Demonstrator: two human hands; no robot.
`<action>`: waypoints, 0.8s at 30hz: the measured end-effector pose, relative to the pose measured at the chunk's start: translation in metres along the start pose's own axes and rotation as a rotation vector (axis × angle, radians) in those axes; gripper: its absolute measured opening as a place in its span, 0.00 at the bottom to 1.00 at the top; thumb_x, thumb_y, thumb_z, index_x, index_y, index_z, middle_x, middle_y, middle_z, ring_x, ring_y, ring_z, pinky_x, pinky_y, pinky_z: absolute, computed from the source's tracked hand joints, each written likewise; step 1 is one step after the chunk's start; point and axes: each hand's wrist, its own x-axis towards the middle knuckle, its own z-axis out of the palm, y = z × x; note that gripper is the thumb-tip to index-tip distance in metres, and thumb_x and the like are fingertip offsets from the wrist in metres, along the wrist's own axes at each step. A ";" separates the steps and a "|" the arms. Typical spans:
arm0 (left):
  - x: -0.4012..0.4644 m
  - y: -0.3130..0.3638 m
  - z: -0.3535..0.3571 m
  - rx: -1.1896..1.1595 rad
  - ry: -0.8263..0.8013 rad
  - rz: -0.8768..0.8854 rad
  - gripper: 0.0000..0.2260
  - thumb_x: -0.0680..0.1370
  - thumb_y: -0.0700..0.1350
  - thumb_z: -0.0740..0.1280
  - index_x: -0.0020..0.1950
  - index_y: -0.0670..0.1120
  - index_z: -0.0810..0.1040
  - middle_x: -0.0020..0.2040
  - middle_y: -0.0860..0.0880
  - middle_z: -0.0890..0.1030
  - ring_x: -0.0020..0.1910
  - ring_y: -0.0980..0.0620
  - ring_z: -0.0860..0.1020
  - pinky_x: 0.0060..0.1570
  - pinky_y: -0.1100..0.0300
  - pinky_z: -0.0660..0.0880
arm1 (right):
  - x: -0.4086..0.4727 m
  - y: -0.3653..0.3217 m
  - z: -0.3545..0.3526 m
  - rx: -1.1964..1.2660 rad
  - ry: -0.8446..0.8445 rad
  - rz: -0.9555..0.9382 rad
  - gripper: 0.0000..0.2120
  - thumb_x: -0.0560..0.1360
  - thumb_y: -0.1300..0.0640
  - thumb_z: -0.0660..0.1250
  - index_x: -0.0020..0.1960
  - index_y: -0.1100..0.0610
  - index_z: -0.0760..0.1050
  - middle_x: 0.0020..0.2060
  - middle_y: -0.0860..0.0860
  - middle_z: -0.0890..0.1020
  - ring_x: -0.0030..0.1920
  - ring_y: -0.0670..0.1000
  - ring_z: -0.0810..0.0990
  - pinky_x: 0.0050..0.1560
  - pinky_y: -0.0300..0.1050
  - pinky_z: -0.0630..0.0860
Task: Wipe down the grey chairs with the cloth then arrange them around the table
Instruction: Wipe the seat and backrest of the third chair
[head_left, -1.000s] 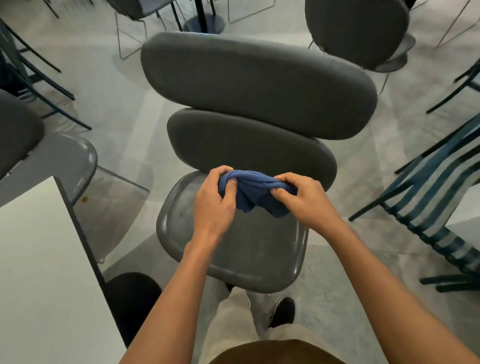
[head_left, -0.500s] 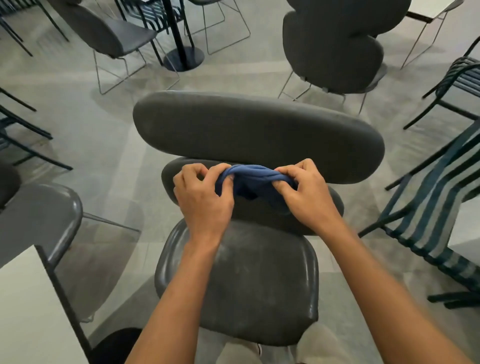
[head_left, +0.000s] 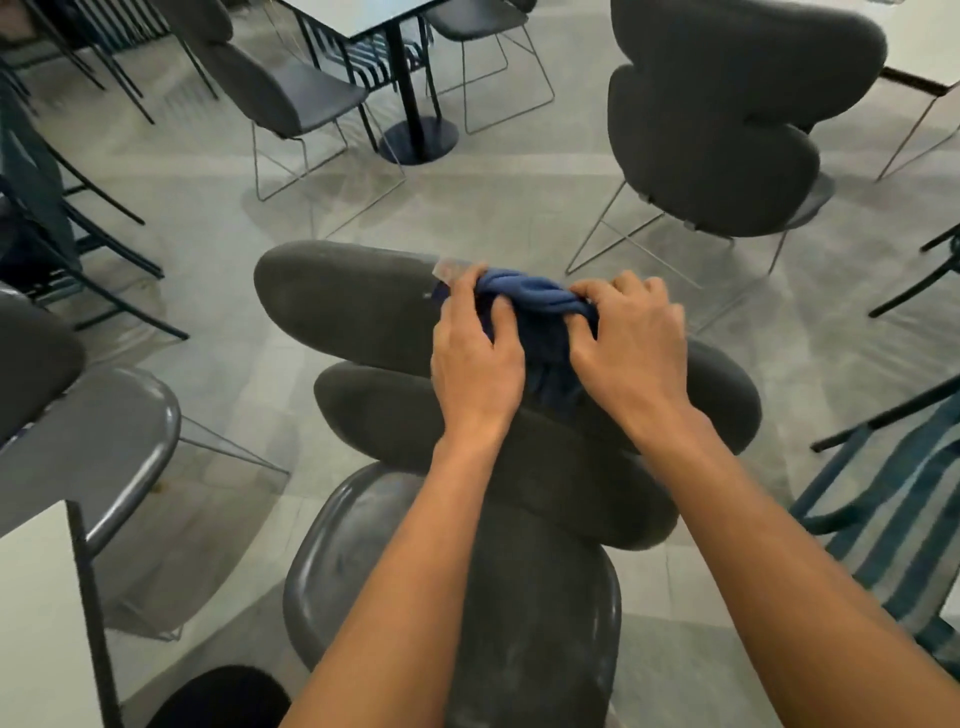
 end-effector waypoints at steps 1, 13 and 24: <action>-0.002 0.003 0.014 0.018 -0.032 0.012 0.18 0.84 0.53 0.61 0.75 0.56 0.68 0.72 0.52 0.74 0.70 0.50 0.71 0.67 0.49 0.72 | 0.006 0.006 0.000 -0.004 -0.005 0.006 0.15 0.80 0.52 0.63 0.65 0.51 0.77 0.54 0.54 0.80 0.56 0.58 0.74 0.52 0.55 0.69; 0.015 -0.025 0.093 0.428 -0.034 0.139 0.22 0.84 0.58 0.50 0.74 0.54 0.71 0.81 0.47 0.63 0.83 0.41 0.46 0.77 0.32 0.44 | 0.003 0.048 0.020 0.211 -0.038 0.007 0.17 0.83 0.51 0.59 0.70 0.52 0.73 0.63 0.51 0.81 0.60 0.53 0.78 0.63 0.51 0.69; 0.109 -0.110 0.001 0.356 0.180 0.066 0.18 0.85 0.49 0.53 0.73 0.47 0.71 0.80 0.44 0.64 0.83 0.39 0.51 0.79 0.37 0.48 | -0.006 0.034 0.028 -0.101 -0.092 -0.027 0.23 0.83 0.49 0.60 0.76 0.53 0.68 0.69 0.52 0.75 0.68 0.55 0.72 0.71 0.56 0.63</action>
